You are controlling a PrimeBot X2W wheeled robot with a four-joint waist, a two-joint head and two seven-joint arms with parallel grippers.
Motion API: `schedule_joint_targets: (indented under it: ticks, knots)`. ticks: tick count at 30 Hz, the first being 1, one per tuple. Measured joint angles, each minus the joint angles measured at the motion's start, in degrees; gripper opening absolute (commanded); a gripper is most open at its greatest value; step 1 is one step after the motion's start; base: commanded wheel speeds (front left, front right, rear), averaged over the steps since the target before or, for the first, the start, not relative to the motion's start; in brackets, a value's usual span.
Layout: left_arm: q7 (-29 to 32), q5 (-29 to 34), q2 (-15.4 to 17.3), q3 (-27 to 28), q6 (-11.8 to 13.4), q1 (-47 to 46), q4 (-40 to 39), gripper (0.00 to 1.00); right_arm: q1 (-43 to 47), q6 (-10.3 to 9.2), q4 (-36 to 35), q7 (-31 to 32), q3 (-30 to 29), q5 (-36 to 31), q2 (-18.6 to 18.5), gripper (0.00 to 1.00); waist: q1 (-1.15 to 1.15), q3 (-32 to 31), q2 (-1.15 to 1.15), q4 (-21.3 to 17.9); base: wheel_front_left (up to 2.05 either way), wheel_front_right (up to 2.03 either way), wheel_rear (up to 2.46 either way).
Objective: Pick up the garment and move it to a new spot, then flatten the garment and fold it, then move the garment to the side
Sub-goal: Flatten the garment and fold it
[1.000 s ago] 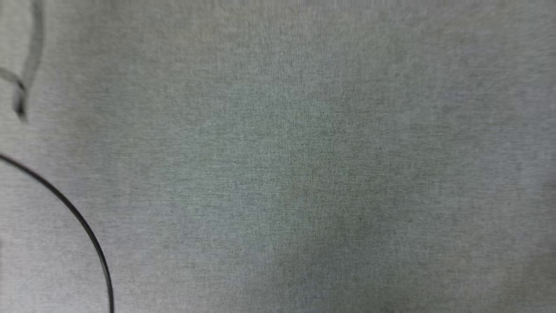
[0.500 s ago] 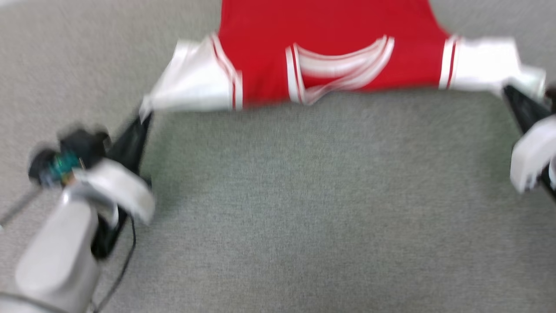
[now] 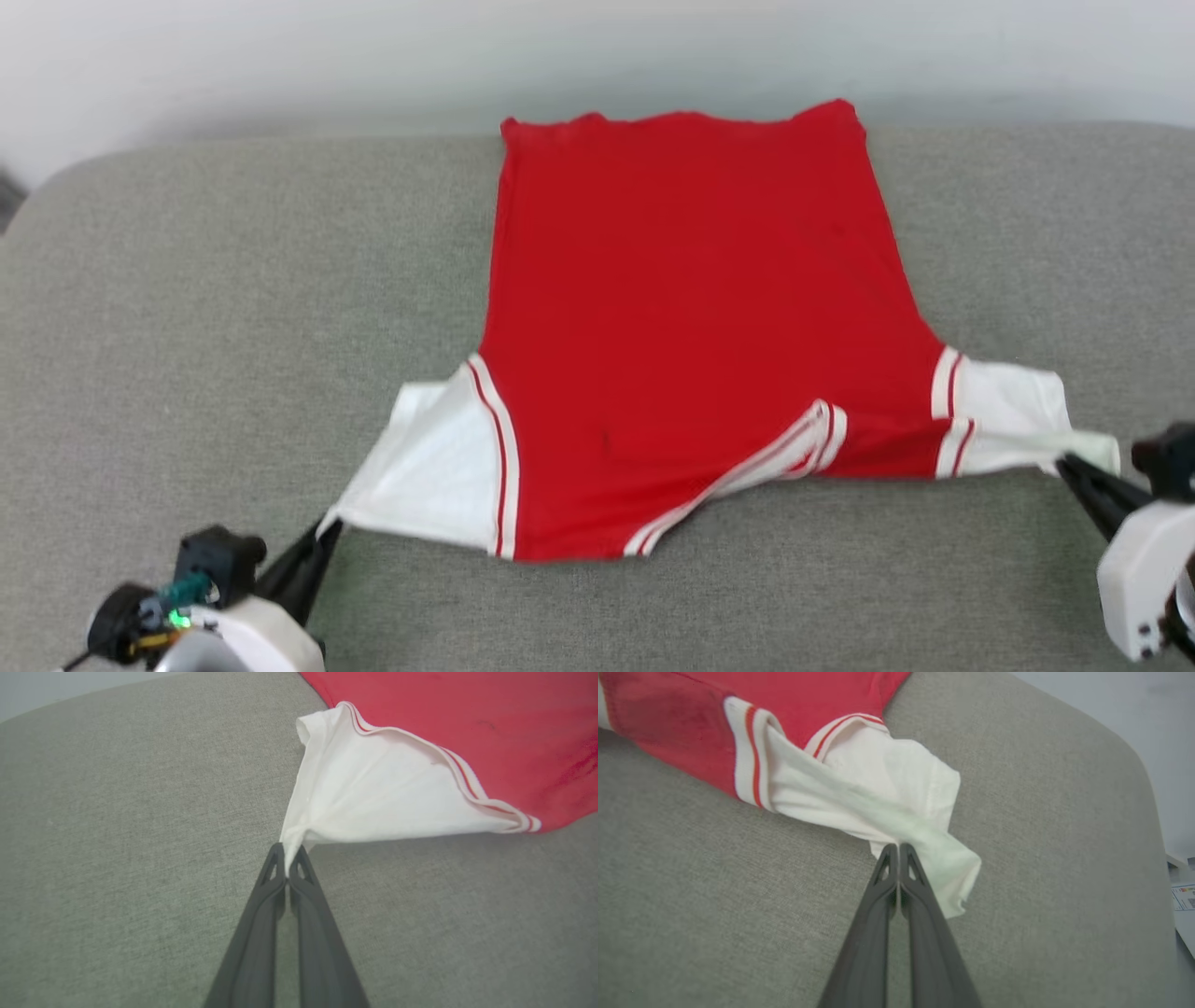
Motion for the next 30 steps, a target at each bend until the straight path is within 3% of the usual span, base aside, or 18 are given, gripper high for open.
schedule_joint_targets:
  ticks: [11, 21, 23, 30]
  knots:
    - [1.9, -3.05, 1.91, 0.33, 4.32, 12.71, -9.66, 0.0, 13.93, 0.0, -5.63, 1.6, -4.0, 2.34, -0.58, 0.0, 0.0, -4.1, 0.0, -0.68, 0.0, 0.0, 0.0]
    - [3.92, -3.54, 2.37, 0.01, 5.64, 13.93, -15.05, 0.0, 15.78, 0.0, -6.72, 4.6, -6.61, 3.3, 1.61, 0.0, 0.01, -3.55, 0.0, -0.83, 0.0, 0.0, 0.0]
    - [4.5, -3.31, 2.78, -0.87, 4.71, 13.64, -16.13, 0.0, 15.43, -0.01, -7.3, 5.82, -7.42, 4.58, 2.11, 1.0, 0.02, -3.02, 0.0, -0.8, 0.0, 0.0, 0.0]
    - [6.95, -4.41, 2.68, -2.0, 4.19, 13.5, -20.27, 0.0, 12.93, -0.03, -14.29, 16.97, -11.28, 11.96, 0.04, 1.0, 0.02, -0.53, 0.0, 0.18, 0.0, 0.0, 0.0]
